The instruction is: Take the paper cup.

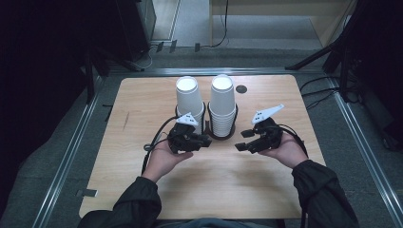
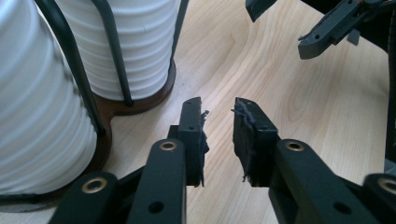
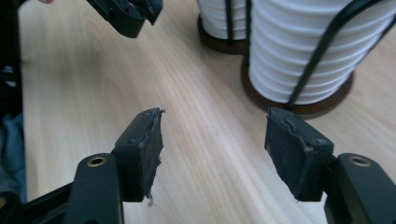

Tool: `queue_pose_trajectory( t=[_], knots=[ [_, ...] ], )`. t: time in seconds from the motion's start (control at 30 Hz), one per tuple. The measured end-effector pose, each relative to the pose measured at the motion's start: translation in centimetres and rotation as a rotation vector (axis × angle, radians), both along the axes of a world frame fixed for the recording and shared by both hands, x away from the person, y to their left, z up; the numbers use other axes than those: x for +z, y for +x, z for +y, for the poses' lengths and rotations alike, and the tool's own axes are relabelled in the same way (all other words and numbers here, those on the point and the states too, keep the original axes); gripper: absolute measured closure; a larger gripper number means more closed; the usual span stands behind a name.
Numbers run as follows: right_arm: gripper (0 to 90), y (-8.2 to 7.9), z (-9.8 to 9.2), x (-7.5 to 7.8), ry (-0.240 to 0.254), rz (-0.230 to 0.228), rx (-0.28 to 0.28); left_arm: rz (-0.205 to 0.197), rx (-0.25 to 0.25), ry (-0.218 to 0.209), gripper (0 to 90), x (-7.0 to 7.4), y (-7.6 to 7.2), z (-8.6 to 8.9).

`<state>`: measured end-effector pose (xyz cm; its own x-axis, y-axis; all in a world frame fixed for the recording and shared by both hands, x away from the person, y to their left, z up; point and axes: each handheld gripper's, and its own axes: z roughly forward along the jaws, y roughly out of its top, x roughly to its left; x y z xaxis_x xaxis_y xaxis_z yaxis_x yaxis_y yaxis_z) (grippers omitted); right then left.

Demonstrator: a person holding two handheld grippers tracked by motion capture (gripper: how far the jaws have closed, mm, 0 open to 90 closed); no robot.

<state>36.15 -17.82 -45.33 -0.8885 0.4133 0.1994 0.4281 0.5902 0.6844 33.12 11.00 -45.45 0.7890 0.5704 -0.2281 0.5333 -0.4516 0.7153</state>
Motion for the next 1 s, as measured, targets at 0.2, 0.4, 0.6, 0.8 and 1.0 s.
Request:
queue_pose_trajectory(
  t=[0.2, 0.4, 0.6, 0.8, 1.0],
  knots=[
    [34.3, 1.3, -0.2, 1.9, 0.003, 0.006, -0.012, -0.004, 0.012, 0.024, 80.4, 0.8, 0.5, -1.0],
    [31.1, 2.2, 0.3, 3.5, -0.002, 0.001, 0.005, -0.030, 0.031, 0.038, 82.3, 1.7, 1.1, -2.2],
    [30.5, 3.1, 0.6, 4.4, -0.002, -0.001, -0.003, -0.020, 0.091, 0.013, 87.1, 2.1, 1.9, -2.6],
    [28.2, 4.2, 1.2, 6.1, -0.009, -0.038, -0.024, -0.041, 0.158, 0.030, 90.0, 2.4, 2.3, -3.3],
    [25.5, 5.4, 1.6, 7.5, -0.003, -0.051, -0.049, -0.041, 0.197, 0.018, 90.0, 2.4, 2.9, -3.5]
  ],
)
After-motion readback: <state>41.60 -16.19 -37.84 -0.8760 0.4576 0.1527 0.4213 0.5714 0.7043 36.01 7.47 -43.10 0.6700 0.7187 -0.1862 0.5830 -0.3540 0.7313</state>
